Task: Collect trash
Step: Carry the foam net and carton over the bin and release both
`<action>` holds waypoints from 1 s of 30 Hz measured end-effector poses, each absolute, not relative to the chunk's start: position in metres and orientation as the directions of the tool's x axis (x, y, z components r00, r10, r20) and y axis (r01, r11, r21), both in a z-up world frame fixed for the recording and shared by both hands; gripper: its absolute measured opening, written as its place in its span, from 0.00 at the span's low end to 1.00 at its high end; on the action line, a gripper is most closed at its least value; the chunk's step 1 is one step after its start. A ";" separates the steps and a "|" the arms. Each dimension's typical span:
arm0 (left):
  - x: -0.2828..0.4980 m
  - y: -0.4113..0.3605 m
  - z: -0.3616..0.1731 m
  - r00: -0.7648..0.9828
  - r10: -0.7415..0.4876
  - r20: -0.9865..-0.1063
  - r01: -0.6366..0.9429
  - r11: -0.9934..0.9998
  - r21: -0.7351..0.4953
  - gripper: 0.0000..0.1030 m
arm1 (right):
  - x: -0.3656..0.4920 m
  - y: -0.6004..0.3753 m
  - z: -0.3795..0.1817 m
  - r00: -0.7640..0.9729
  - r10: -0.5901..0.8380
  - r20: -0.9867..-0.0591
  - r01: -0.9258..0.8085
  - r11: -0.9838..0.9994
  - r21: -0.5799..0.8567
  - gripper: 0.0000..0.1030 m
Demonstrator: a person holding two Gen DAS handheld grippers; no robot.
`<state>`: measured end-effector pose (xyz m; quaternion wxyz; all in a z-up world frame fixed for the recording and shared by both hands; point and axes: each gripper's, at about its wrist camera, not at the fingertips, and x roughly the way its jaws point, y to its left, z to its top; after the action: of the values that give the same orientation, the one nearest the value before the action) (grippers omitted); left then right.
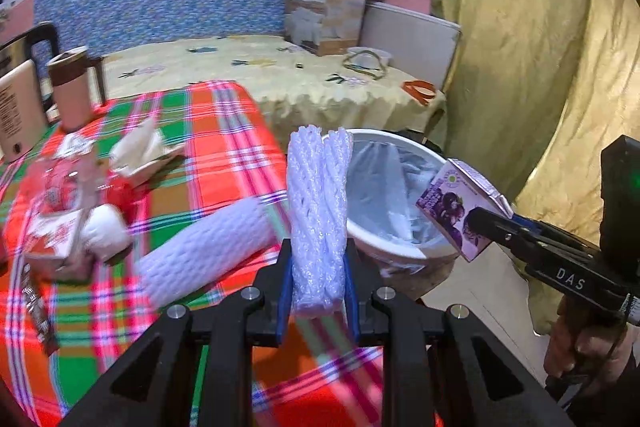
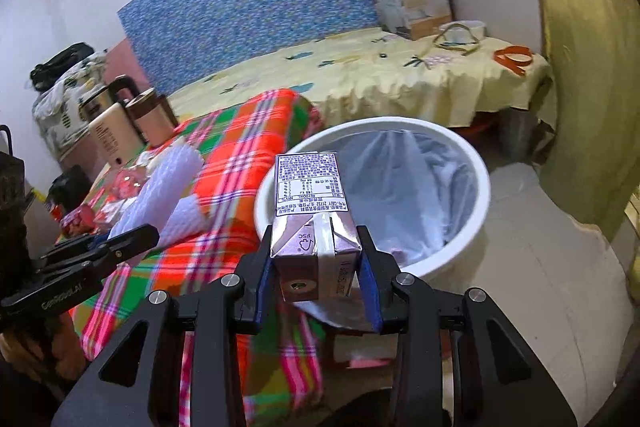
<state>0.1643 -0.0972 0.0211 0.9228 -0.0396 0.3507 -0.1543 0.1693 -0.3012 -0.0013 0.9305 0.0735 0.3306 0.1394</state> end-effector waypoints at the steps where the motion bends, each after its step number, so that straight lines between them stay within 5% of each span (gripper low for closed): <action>1: 0.168 -0.102 0.021 0.702 -0.320 -0.636 0.267 0.946 -0.182 0.22 | 0.171 -0.303 -0.002 0.743 0.301 -0.598 -0.202 0.952 0.228 0.38; 21: 0.226 -0.156 0.001 0.610 -0.396 -0.686 0.356 0.911 -0.209 0.24 | 0.197 -0.323 -0.014 0.716 0.234 -0.658 -0.136 0.971 0.198 0.38; 24: 0.231 -0.158 0.001 0.601 -0.403 -0.690 0.356 0.908 -0.221 0.29 | 0.197 -0.324 -0.012 0.716 0.230 -0.659 -0.136 0.972 0.192 0.38; 27: 0.231 -0.156 0.004 0.610 -0.408 -0.679 0.353 0.908 -0.228 0.50 | 0.196 -0.326 -0.010 0.729 0.218 -0.649 -0.128 0.975 0.183 0.40; 30: 0.229 -0.152 0.008 0.613 -0.432 -0.661 0.357 0.898 -0.256 0.51 | 0.196 -0.328 -0.009 0.740 0.204 -0.641 -0.112 0.977 0.183 0.52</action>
<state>0.2292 -0.1520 0.0081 0.8967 -0.0492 0.3809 -0.2200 0.1957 -0.3278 -0.0085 0.9304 0.0661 0.3505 0.0850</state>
